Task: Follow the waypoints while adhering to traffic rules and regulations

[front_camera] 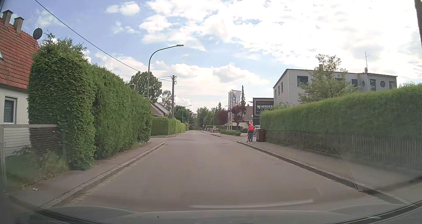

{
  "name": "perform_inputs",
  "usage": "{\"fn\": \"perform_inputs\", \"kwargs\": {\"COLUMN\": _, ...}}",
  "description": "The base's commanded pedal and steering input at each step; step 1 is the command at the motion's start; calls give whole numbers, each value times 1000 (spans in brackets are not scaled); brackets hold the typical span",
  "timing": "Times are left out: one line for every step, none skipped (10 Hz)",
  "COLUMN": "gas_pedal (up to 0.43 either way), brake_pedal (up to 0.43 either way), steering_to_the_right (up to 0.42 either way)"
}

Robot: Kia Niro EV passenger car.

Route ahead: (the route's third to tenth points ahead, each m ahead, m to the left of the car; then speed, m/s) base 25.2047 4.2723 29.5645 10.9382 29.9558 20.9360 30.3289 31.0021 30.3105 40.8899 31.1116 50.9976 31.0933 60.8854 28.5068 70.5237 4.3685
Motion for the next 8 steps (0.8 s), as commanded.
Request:
{"fn": "perform_inputs", "kwargs": {"gas_pedal": 0, "brake_pedal": 30, "steering_to_the_right": 12}}
{"fn": "perform_inputs", "kwargs": {"gas_pedal": 0, "brake_pedal": 55, "steering_to_the_right": 9}}
{"fn": "perform_inputs", "kwargs": {"gas_pedal": 0, "brake_pedal": 73, "steering_to_the_right": 3}}
{"fn": "perform_inputs", "kwargs": {"gas_pedal": 0, "brake_pedal": 49, "steering_to_the_right": -1}}
{"fn": "perform_inputs", "kwargs": {"gas_pedal": 0, "brake_pedal": 43, "steering_to_the_right": -3}}
{"fn": "perform_inputs", "kwargs": {"gas_pedal": 0, "brake_pedal": 24, "steering_to_the_right": -3}}
{"fn": "perform_inputs", "kwargs": {"gas_pedal": 0, "brake_pedal": 24, "steering_to_the_right": -3}}
{"fn": "perform_inputs", "kwargs": {"gas_pedal": 0, "brake_pedal": 18, "steering_to_the_right": -3}}
